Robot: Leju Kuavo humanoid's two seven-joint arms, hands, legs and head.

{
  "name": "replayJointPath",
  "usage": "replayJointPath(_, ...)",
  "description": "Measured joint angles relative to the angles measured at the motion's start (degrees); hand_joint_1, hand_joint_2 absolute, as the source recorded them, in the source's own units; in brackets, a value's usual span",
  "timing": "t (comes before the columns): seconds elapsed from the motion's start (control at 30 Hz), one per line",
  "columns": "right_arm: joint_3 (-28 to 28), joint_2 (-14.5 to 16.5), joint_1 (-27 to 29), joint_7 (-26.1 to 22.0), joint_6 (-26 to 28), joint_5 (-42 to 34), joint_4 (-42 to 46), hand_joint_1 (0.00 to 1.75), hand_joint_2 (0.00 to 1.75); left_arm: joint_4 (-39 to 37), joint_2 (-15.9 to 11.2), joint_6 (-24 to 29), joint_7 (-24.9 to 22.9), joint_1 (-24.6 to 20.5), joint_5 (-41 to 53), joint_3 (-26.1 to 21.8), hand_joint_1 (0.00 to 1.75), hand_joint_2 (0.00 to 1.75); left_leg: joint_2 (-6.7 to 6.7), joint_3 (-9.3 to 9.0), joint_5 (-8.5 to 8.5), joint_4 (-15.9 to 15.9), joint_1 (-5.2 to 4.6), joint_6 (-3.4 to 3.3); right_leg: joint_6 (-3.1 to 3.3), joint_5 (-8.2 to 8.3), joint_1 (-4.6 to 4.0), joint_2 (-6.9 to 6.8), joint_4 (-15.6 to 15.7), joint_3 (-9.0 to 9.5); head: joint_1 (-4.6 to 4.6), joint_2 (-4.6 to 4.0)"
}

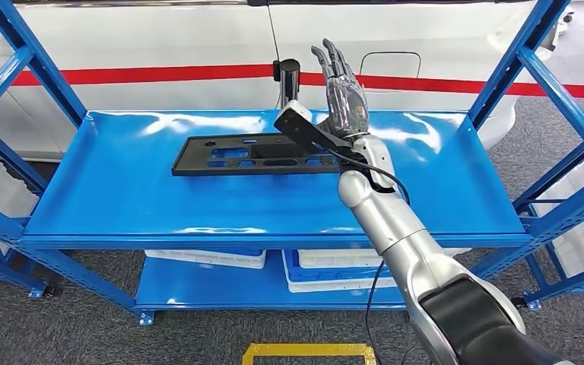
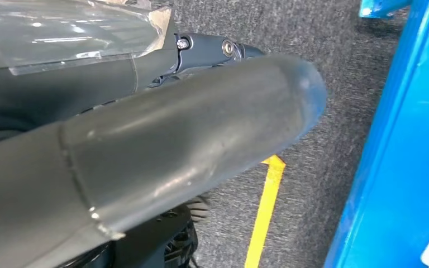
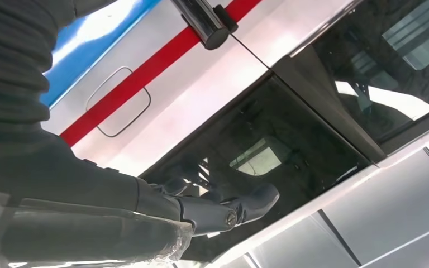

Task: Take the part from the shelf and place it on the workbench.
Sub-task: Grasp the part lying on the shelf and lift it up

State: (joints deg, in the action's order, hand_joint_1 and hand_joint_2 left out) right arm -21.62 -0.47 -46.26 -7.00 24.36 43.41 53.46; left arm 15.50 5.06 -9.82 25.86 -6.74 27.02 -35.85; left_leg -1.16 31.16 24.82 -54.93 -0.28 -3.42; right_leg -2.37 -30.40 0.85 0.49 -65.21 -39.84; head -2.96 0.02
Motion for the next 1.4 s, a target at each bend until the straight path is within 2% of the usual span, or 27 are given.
replayJointPath(0.03, 0.00, -0.11, 0.06, -0.01, -0.13, -0.07, -0.02, 0.00, 1.75, 0.00, -0.07, -0.02, -0.01, 0.06, 0.08, 0.00, 0.00, 0.00, -0.03, -0.63, 0.79, -0.15, -0.07, 0.32, -0.92, 3.35, 0.24, -0.29, 3.85, 0.99, -0.01, 0.00)
replayJointPath(0.07, -0.01, -0.19, 0.09, -0.01, -0.31, -0.12, -0.04, 0.00, 1.75, -0.01, -0.15, -0.02, -0.01, 0.10, 0.21, 0.00, 0.00, 0.00, -0.03, -1.12, 1.48, -0.35, -0.13, 0.64, -1.08, 6.00, 0.28, -0.60, 6.76, 1.85, -0.02, 0.00)
replayJointPath(0.1, -0.02, -0.21, 0.16, -0.01, -0.53, -0.15, -0.03, 0.00, 1.75, -0.01, -0.23, 0.00, -0.01, 0.11, 0.36, 0.01, 0.00, 0.00, -0.01, -1.38, 2.02, -0.54, -0.22, 0.96, -0.69, 8.15, 0.20, -0.78, 8.39, 2.49, 0.04, 0.01)
replayJointPath(0.13, -0.02, -0.23, 0.22, 0.02, -0.72, -0.19, 0.04, 0.00, 1.75, -0.02, -0.30, 0.02, 0.02, 0.11, 0.49, 0.01, 0.00, 0.00, 0.02, -1.47, 2.33, -0.81, -0.30, 1.23, 0.08, 9.16, 0.07, -0.88, 8.69, 2.73, 0.07, 0.01)
replayJointPath(0.17, 0.04, -0.25, 0.24, 0.08, -0.87, -0.21, 0.20, 0.00, 1.75, -0.03, -0.31, 0.03, 0.04, 0.12, 0.59, 0.01, 0.00, 0.00, 0.05, -1.39, 2.28, -1.28, -0.25, 1.48, 1.12, 8.90, -0.05, -0.81, 8.68, 2.97, 0.11, 0.01)
replayJointPath(0.23, 0.19, -0.33, 0.25, 0.21, -1.08, -0.19, 0.72, 0.00, 1.75, -0.05, -0.31, 0.08, 0.09, 0.14, 0.74, 0.00, 0.00, 0.00, 0.27, 0.24, 1.93, -4.15, -0.03, 1.97, 2.11, 8.78, 0.19, -0.67, 8.91, 3.64, 0.15, 0.00)
replayJointPath(0.27, 0.25, -0.36, 0.23, 0.26, -1.18, -0.18, 0.95, 0.00, 1.75, -0.07, -0.29, 0.11, 0.10, 0.14, 0.83, 0.01, 0.00, 0.00, 0.43, 1.78, 2.06, -6.76, 0.10, 2.29, 2.59, 8.51, 0.27, -0.65, 9.07, 4.10, 0.18, 0.00)
replayJointPath(0.3, 0.26, -0.36, 0.24, 0.26, -1.29, -0.16, 1.11, 0.00, 1.75, -0.09, -0.27, 0.16, 0.10, 0.13, 0.91, 0.01, 0.00, 0.00, 0.58, 3.86, 2.94, -10.13, 0.28, 2.61, 3.07, 8.20, 0.31, -0.63, 9.19, 4.57, 0.20, 0.00)
replayJointPath(0.37, 0.27, -0.37, 0.33, 0.26, -1.47, -0.16, 1.20, 0.00, 1.75, -0.19, -0.24, 0.21, 0.10, 0.15, 0.98, 0.01, 0.00, 0.00, 0.72, 8.30, 6.06, -16.59, 0.60, 3.25, 3.87, 7.55, 0.09, -0.58, 9.21, 5.22, 0.22, 0.00)
replayJointPath(0.4, 0.28, -0.38, 0.45, 0.26, -1.51, -0.18, 1.21, 0.00, 1.75, -0.25, -0.24, 0.22, 0.09, 0.17, 0.98, 0.01, 0.00, 0.00, 0.76, 10.08, 7.09, -18.41, 0.75, 3.43, 4.07, 7.26, -0.04, -0.51, 9.20, 5.51, 0.22, 0.00)
replayJointPath(0.43, 0.33, -0.40, 0.58, 0.26, -1.54, -0.20, 1.22, 0.00, 1.75, -0.31, -0.24, 0.27, 0.05, 0.20, 1.01, 0.00, 0.00, 0.00, 0.81, 10.97, 6.90, -18.46, 0.84, 3.47, 4.14, 6.99, -0.16, -0.42, 9.20, 5.82, 0.22, 0.00)
replayJointPath(0.47, 0.41, -0.44, 0.74, 0.22, -1.54, -0.22, 1.26, 0.00, 1.75, -0.35, -0.24, 0.40, -0.08, 0.22, 1.07, 0.00, 0.00, 0.00, 0.85, 10.78, 5.28, -16.50, 0.88, 3.33, 4.10, 6.70, -0.29, -0.33, 9.20, 6.19, 0.23, 0.00)
replayJointPath(0.53, 0.69, -0.54, 1.00, -0.01, -1.50, -0.27, 1.43, 0.00, 1.75, -0.39, -0.32, 0.88, -0.73, 0.23, 1.38, -0.01, 0.00, 0.00, 0.95, 7.91, -0.03, -8.56, 0.74, 2.48, 3.98, 6.12, -0.48, -0.22, 9.25, 7.03, 0.21, 0.00)
replayJointPath(0.57, 0.89, -0.61, 1.07, -0.22, -1.44, -0.31, 1.54, 0.00, 1.75, -0.44, -0.42, 1.28, -1.36, 0.22, 1.66, -0.01, 0.00, 0.00, 1.02, 6.41, -1.64, -4.87, 0.52, 1.95, 3.86, 5.90, -0.62, -0.18, 9.29, 7.28, 0.20, 0.00)
replayJointPath(0.6, 1.09, -0.69, 1.20, -0.47, -1.34, -0.38, 1.66, 0.00, 1.75, -0.49, -0.51, 1.76, -2.13, 0.22, 1.97, -0.01, 0.00, 0.00, 1.03, 5.37, -2.42, -2.44, 0.29, 1.49, 3.69, 5.72, -0.69, -0.14, 9.31, 7.34, 0.20, 0.00)
replayJointPath(0.63, 1.30, -0.79, 1.48, -0.73, -1.23, -0.46, 1.84, 0.00, 1.75, -0.57, -0.62, 2.29, -3.11, 0.32, 2.29, -0.02, 0.00, 0.00, 1.04, 4.75, -2.51, -1.30, 0.08, 1.21, 3.53, 5.53, -0.81, -0.13, 9.25, 7.28, 0.18, 0.00)
replayJointPath(0.77, 2.20, -1.27, 3.14, -1.34, -0.98, -0.73, 3.04, 0.00, 1.75, -1.40, -0.90, 2.98, -7.38, 1.59, 2.83, -0.48, 0.00, 0.00, 0.91, 4.14, -2.65, -0.93, -0.17, 2.48, 3.38, 5.05, -1.09, -0.19, 8.99, 7.17, 0.15, 0.00)
replayJointPath(0.9, 2.61, -1.49, 4.39, -2.17, -1.08, -0.99, 4.35, 0.00, 1.75, -2.32, -1.08, 3.18, -12.65, 3.00, 2.50, -1.65, 0.00, 0.00, 0.84, 4.20, -2.39, -0.96, -0.33, 2.05, 3.24, 4.97, -1.01, -0.24, 9.34, 7.32, 0.15, 0.00)
replayJointPath(1.2, 0.75, 0.12, 8.94, -4.64, -5.32, -2.42, 12.45, 0.00, 1.75, -3.75, 0.30, 6.32, -31.92, 3.96, -0.60, -6.68, 0.00, 0.00, 0.78, 4.17, -2.18, -1.02, -0.44, 1.69, 3.07, 4.94, -0.75, -0.34, 9.50, 7.44, 0.16, 0.00)
replayJointPath(1.4, -1.63, -0.21, 10.81, -4.96, -6.50, -2.49, 17.81, 0.00, 1.75, -3.80, 1.40, 7.00, -33.93, 4.09, -0.76, -8.67, 0.00, 0.00, 0.78, 4.12, -2.19, -1.01, -0.37, 1.67, 3.07, 4.94, -0.74, -0.35, 9.50, 7.51, 0.16, 0.00)
